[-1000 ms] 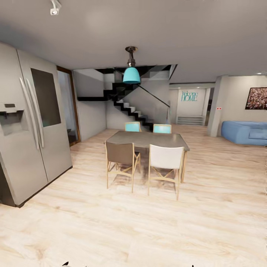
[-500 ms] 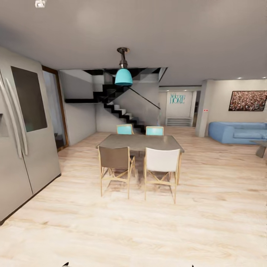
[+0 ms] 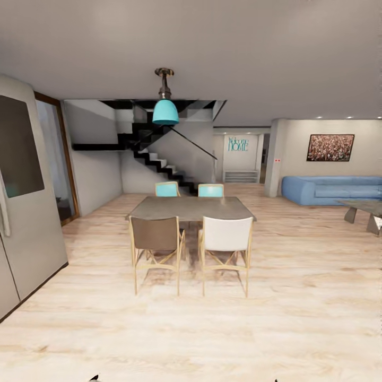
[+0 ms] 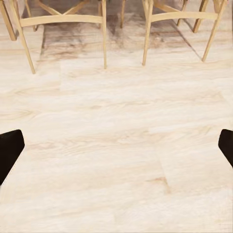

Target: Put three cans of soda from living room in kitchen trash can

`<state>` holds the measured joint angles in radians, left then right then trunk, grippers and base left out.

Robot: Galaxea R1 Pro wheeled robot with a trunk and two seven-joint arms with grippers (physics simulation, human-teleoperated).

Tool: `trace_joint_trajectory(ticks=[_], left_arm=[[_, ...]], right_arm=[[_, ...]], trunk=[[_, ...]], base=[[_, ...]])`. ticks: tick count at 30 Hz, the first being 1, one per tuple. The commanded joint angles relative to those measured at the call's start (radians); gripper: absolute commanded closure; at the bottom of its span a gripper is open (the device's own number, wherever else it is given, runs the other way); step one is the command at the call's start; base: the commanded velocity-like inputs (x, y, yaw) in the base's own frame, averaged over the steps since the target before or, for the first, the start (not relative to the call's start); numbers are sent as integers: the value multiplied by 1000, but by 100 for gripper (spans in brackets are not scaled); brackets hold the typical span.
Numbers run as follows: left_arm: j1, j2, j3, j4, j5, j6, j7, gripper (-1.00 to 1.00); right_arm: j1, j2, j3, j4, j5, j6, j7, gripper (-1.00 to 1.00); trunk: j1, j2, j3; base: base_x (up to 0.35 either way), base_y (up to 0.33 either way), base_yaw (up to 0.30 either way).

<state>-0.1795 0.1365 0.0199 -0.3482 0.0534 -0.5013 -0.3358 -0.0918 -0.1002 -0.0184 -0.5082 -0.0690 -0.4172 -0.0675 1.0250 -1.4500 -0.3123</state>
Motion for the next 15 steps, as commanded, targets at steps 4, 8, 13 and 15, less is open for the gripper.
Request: trace_joint_trajectory(ticks=[4, 8, 13, 15], left_arm=[[0, 0, 0, 0, 0, -1, 1, -100], [0, 0, 0, 0, 0, -2, 1, -100], [0, 1, 0, 0, 0, -3, 1, -100], [0, 1, 0, -1, 1, -5, 1, -100]], right_arm=[[0, 0, 0, 0, 0, 0, -1, -100], [1, 6, 2, 0, 3, 0, -5, -100], [1, 3, -2, 0, -4, 2, -1, -100], [1, 1, -3, 0, -26, 3, 1, -100]], trunk=[[0, 0, 5], [0, 0, 9], [0, 0, 11], [0, 0, 11]], base=[[289, 181, -191], [310, 131, -168], [324, 51, -62], [271, 10, -180]])
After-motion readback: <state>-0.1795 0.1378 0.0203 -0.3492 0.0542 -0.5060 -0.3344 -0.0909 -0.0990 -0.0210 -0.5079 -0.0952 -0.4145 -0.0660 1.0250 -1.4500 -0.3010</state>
